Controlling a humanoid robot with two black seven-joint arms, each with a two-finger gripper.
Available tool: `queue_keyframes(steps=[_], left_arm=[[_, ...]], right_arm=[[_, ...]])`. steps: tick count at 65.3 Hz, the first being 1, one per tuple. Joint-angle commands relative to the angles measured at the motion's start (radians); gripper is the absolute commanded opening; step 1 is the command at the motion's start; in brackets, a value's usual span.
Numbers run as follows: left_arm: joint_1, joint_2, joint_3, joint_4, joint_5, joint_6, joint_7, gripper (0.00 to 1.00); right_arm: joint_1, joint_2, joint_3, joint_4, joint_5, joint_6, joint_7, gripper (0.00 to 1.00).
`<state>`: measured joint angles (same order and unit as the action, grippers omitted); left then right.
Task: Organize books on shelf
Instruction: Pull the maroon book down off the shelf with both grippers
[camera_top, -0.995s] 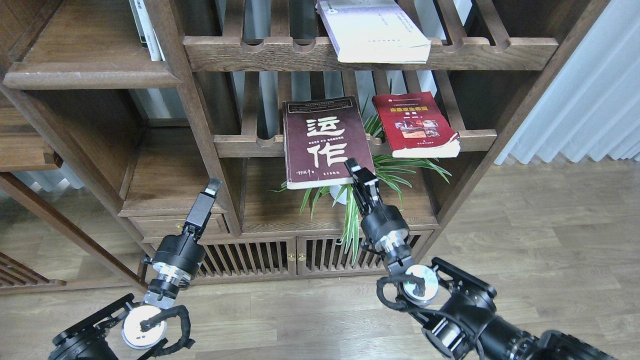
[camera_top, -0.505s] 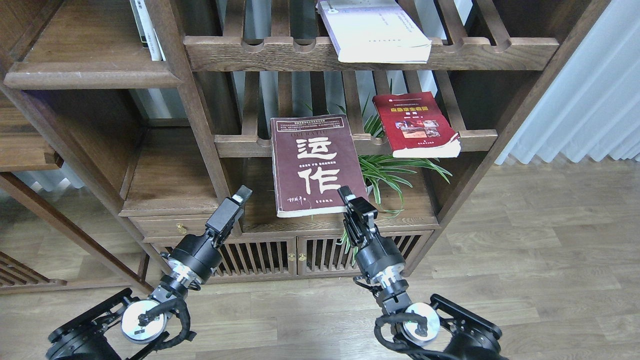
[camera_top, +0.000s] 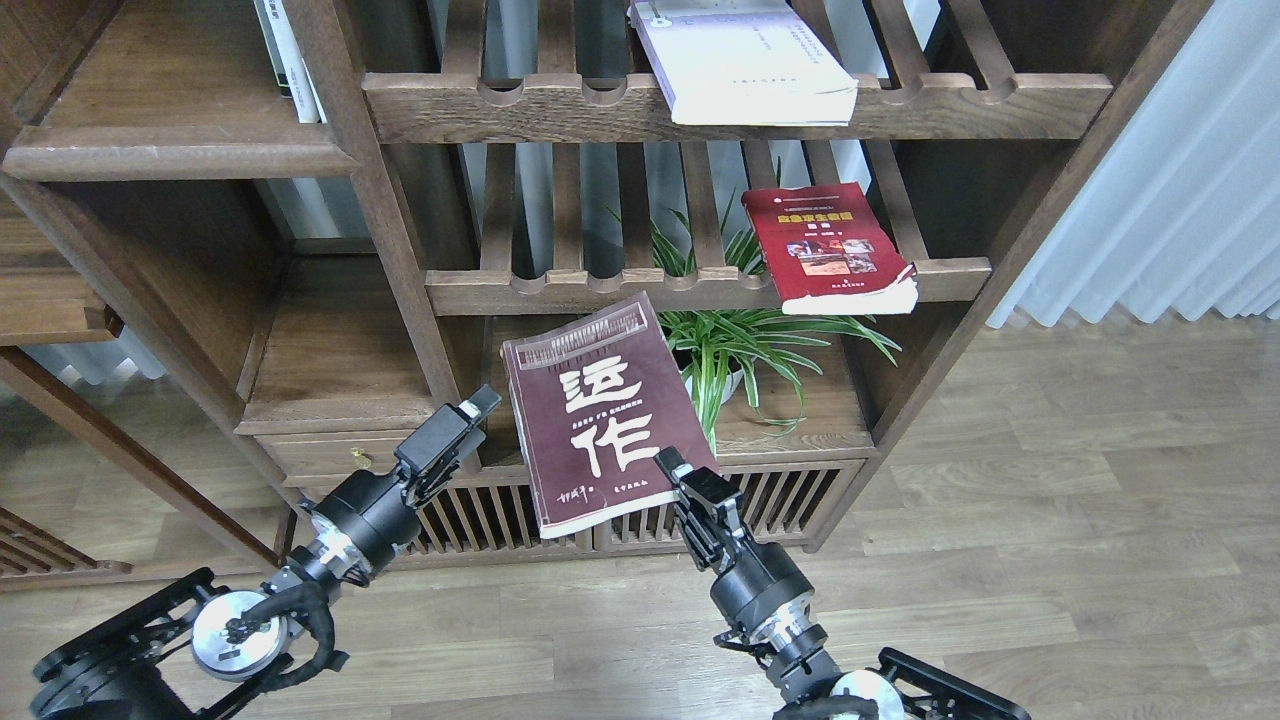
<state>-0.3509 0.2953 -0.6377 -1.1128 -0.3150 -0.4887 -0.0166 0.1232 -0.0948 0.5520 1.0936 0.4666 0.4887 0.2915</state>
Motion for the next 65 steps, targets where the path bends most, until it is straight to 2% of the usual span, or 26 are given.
queue_keyframes(steps=[1,13,46,56,65], left_arm=[[0.018,0.007,0.039,-0.004,-0.003,0.000,0.000,0.95],[0.093,0.016,0.085,-0.012,-0.029,0.000,-0.002,0.95],[0.076,0.050,0.069,-0.033,-0.125,0.000,-0.013,0.95],[0.064,0.048,0.075,-0.035,-0.159,0.000,-0.003,0.94],[0.055,0.044,0.078,-0.035,-0.157,0.000,0.000,0.90]], right_arm=[[-0.001,0.001,0.005,0.014,0.001,0.000,0.003,0.04],[-0.002,0.000,0.008,0.052,0.001,0.000,0.006,0.04],[-0.005,0.000,-0.037,0.086,0.000,0.000,0.005,0.04],[-0.011,-0.002,-0.084,0.112,-0.002,0.000,0.003,0.04],[-0.010,0.004,-0.106,0.127,-0.003,0.000,0.002,0.04]])
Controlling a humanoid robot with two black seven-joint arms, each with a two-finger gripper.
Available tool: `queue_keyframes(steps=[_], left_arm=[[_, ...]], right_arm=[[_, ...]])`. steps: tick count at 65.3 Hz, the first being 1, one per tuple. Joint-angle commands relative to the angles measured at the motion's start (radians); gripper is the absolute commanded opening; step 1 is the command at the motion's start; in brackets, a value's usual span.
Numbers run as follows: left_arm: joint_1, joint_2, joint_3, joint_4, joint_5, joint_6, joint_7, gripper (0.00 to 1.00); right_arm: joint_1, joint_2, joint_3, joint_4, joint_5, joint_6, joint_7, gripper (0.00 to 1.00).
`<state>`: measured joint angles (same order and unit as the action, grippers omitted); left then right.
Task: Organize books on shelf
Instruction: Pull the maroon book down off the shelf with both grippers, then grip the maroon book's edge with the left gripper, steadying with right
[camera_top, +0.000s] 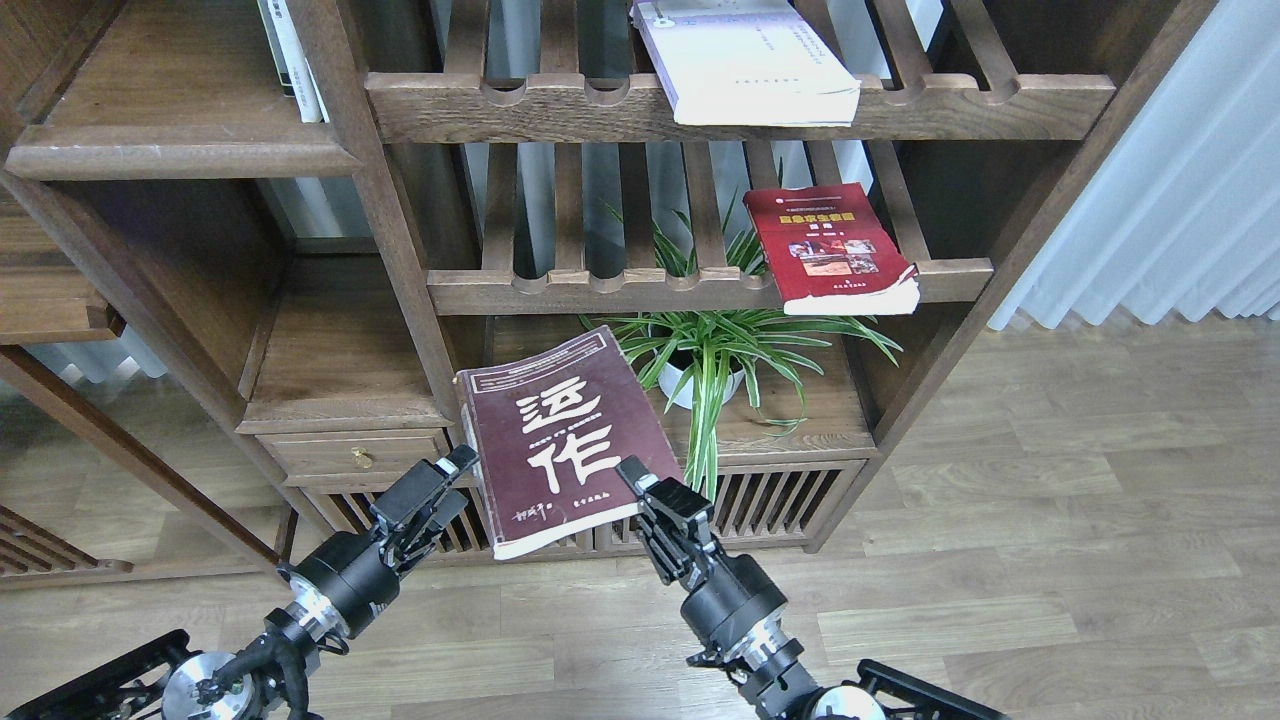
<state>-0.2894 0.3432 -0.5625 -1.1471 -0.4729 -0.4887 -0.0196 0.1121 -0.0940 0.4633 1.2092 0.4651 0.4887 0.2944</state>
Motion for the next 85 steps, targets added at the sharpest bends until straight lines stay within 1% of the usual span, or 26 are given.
queue_keyframes(steps=[1,8,13,17,20,21,23,25,30,37,38,39,41,42,44,46,49,63,85], left_arm=[[-0.007,-0.004,0.006,0.000,-0.001,0.000,0.003,0.89],[-0.007,-0.007,0.007,0.000,0.000,0.000,0.009,0.87],[-0.005,-0.007,0.009,0.001,0.000,0.000,0.023,0.84],[-0.005,-0.007,0.009,0.000,0.000,0.000,0.029,0.83],[-0.005,-0.007,0.009,0.000,0.000,0.000,0.030,0.80],[-0.005,-0.007,0.009,0.001,0.000,0.000,0.030,0.76],[-0.005,-0.007,0.009,0.001,0.000,0.000,0.030,0.73],[-0.005,-0.009,0.009,0.001,0.000,0.000,0.030,0.67],[-0.007,-0.009,0.009,0.001,0.000,0.000,0.030,0.56],[-0.010,-0.009,0.007,0.003,0.000,0.000,0.030,0.49],[-0.011,-0.009,0.007,0.003,0.000,0.000,0.030,0.42],[-0.013,-0.009,0.007,0.003,0.000,0.000,0.030,0.39],[-0.014,-0.010,0.007,0.003,0.000,0.000,0.030,0.35],[-0.014,-0.010,0.007,0.003,0.000,0.000,0.030,0.30],[-0.014,-0.010,0.007,0.003,0.000,0.000,0.030,0.25],[-0.016,-0.012,0.007,0.003,0.000,0.000,0.029,0.16],[-0.017,-0.016,0.007,0.003,0.002,0.000,0.030,0.12],[-0.022,-0.013,0.007,0.001,0.007,0.000,0.030,0.07],[-0.013,0.000,0.009,-0.008,0.007,0.000,0.029,0.06]], right_arm=[[0.001,0.004,-0.021,0.012,-0.002,0.000,-0.001,0.04],[0.001,0.007,-0.025,0.013,-0.011,0.000,-0.001,0.04],[0.000,0.008,-0.026,0.021,-0.016,0.000,-0.001,0.04],[0.000,0.008,-0.026,0.032,-0.019,0.000,-0.001,0.04],[0.000,0.008,-0.026,0.035,-0.022,0.000,-0.001,0.04],[0.000,0.008,-0.026,0.035,-0.022,0.000,-0.001,0.04],[0.001,0.008,-0.026,0.035,-0.022,0.000,-0.001,0.04],[0.003,0.008,-0.026,0.035,-0.022,0.000,-0.001,0.04],[0.003,0.010,-0.026,0.035,-0.022,0.000,-0.001,0.04],[0.001,0.010,-0.026,0.035,-0.022,0.000,-0.001,0.04],[0.001,0.010,-0.026,0.035,-0.022,0.000,-0.001,0.04],[0.001,0.010,-0.026,0.035,-0.022,0.000,-0.001,0.04],[0.001,0.010,-0.026,0.033,-0.022,0.000,-0.001,0.04],[0.001,0.010,-0.026,0.033,-0.022,0.000,-0.001,0.04],[0.001,0.010,-0.026,0.033,-0.022,0.000,-0.001,0.04],[0.001,0.010,-0.026,0.032,-0.022,0.000,-0.001,0.04],[0.001,0.010,-0.025,0.030,-0.022,0.000,-0.001,0.04],[0.001,0.011,-0.014,0.020,-0.020,0.000,0.000,0.04],[0.005,0.019,-0.006,-0.011,-0.019,0.000,0.002,0.05]])
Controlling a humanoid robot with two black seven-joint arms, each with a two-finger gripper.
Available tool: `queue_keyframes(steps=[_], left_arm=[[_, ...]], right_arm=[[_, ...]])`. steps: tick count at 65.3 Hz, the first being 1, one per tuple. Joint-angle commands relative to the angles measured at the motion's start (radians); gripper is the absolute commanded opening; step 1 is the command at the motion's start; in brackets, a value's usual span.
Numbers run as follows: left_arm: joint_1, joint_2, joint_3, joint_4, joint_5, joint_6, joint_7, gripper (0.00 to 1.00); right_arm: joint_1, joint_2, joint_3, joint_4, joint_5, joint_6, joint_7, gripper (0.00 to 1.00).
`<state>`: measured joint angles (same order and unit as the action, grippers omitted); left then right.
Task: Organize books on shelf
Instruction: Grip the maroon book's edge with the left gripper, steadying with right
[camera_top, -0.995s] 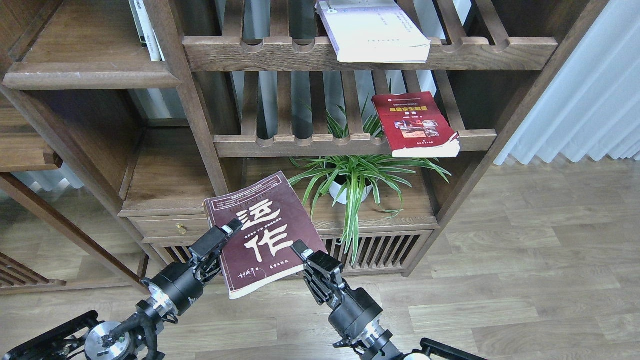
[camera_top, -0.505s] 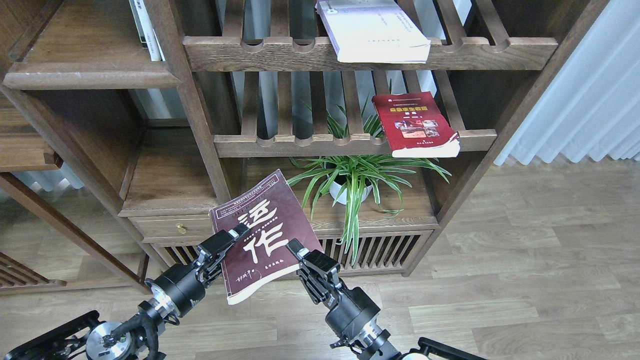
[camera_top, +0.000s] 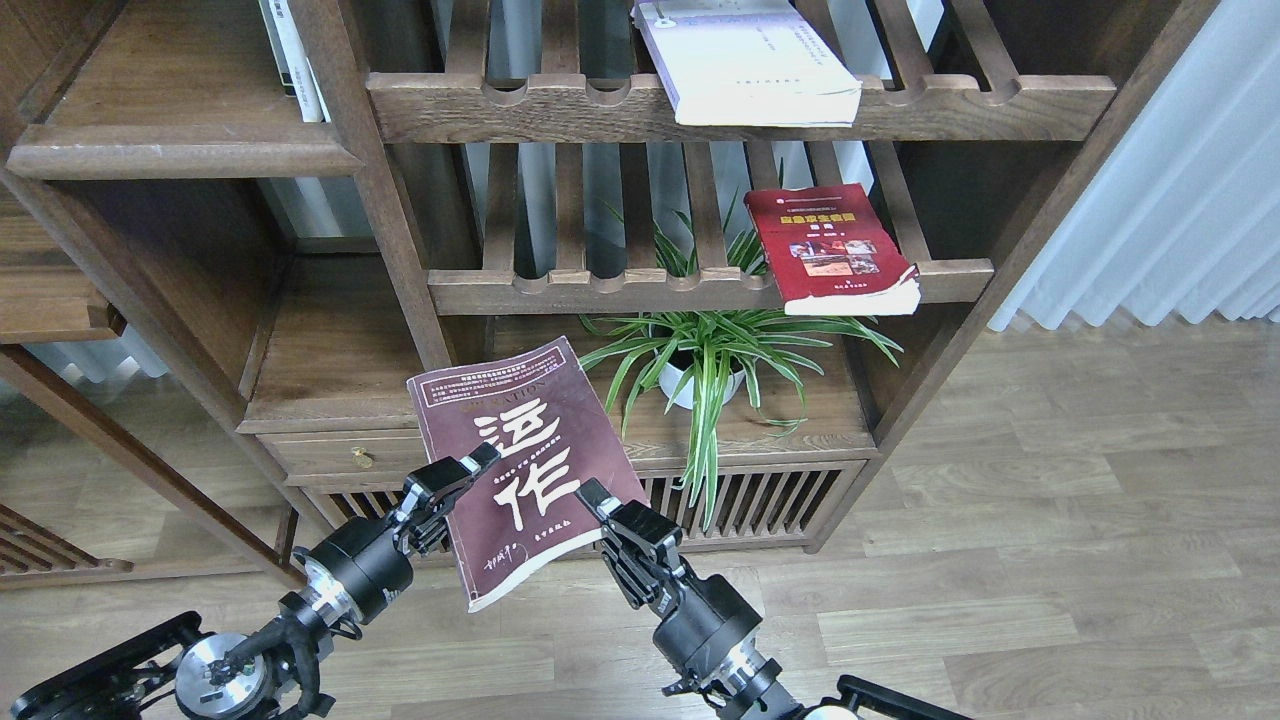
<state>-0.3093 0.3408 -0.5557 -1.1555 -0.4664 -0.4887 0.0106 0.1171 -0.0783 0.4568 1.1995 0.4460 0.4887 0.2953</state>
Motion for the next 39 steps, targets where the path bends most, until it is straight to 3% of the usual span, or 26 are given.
queue_keyframes(steps=[1,39], left_arm=[[0.007,0.003,0.002,0.002,0.002,0.000,0.000,0.06],[0.012,0.014,0.010,-0.003,0.009,0.000,-0.003,0.04]], right_arm=[[-0.002,0.003,0.000,-0.001,0.000,0.000,0.001,0.05],[-0.002,0.006,0.025,-0.037,0.002,0.000,0.005,0.05]])
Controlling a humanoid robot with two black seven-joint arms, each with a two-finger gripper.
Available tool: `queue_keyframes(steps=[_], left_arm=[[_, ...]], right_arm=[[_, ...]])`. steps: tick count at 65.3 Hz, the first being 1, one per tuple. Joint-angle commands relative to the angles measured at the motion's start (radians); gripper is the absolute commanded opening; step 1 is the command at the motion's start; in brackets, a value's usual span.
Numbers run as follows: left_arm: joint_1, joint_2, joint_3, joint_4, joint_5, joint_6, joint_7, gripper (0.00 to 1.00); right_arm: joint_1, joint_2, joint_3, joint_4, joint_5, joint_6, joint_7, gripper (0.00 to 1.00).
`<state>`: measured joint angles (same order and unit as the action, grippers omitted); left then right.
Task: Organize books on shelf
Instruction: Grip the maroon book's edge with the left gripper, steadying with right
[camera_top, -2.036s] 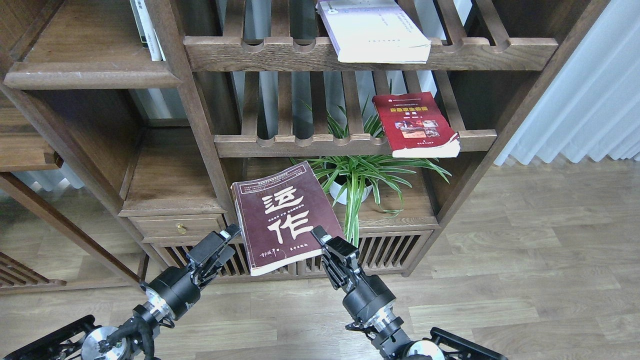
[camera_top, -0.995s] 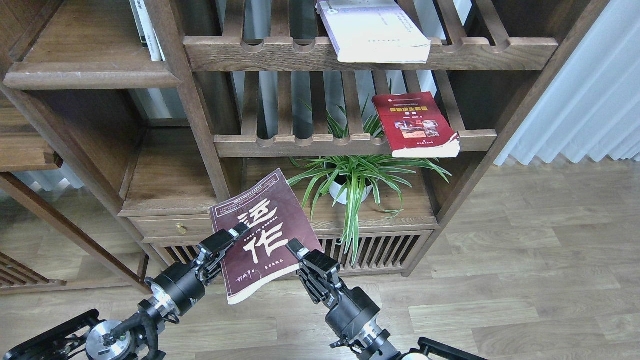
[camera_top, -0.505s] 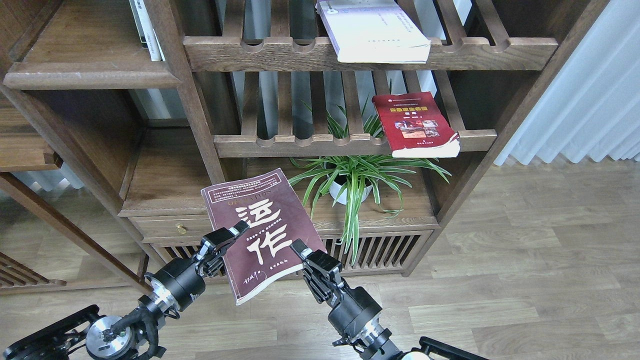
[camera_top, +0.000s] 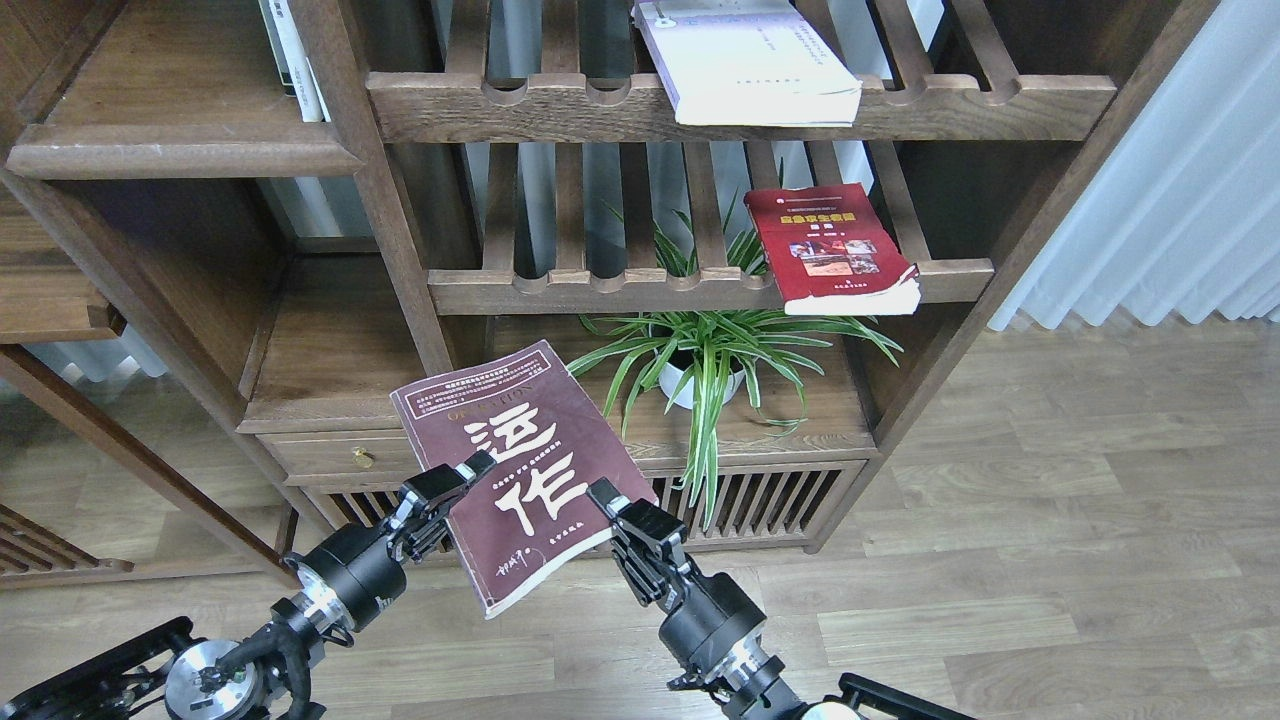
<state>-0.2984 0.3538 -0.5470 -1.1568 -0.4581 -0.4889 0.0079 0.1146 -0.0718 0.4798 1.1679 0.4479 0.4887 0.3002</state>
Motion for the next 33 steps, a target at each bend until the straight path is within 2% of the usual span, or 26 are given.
queue_keyframes(steps=[1,12,24,29,33], left_arm=[[0.001,0.001,0.001,-0.001,0.001,0.000,0.000,0.04],[0.001,0.001,0.001,0.000,0.001,0.000,-0.005,0.04],[0.004,0.001,-0.001,0.005,0.001,0.000,-0.006,0.04],[0.005,0.001,-0.002,0.006,0.001,0.000,-0.006,0.04],[0.005,0.001,-0.001,0.006,0.001,0.000,-0.006,0.04]], right_arm=[[0.000,0.000,0.002,-0.008,0.000,0.000,0.000,0.05],[-0.001,0.003,0.000,-0.010,0.002,0.000,0.000,0.08],[0.003,0.012,-0.001,-0.008,-0.008,0.000,-0.003,0.30],[0.005,0.012,-0.007,-0.008,-0.008,0.000,-0.004,0.45],[0.007,0.012,-0.010,-0.008,-0.014,0.000,-0.007,0.53]])
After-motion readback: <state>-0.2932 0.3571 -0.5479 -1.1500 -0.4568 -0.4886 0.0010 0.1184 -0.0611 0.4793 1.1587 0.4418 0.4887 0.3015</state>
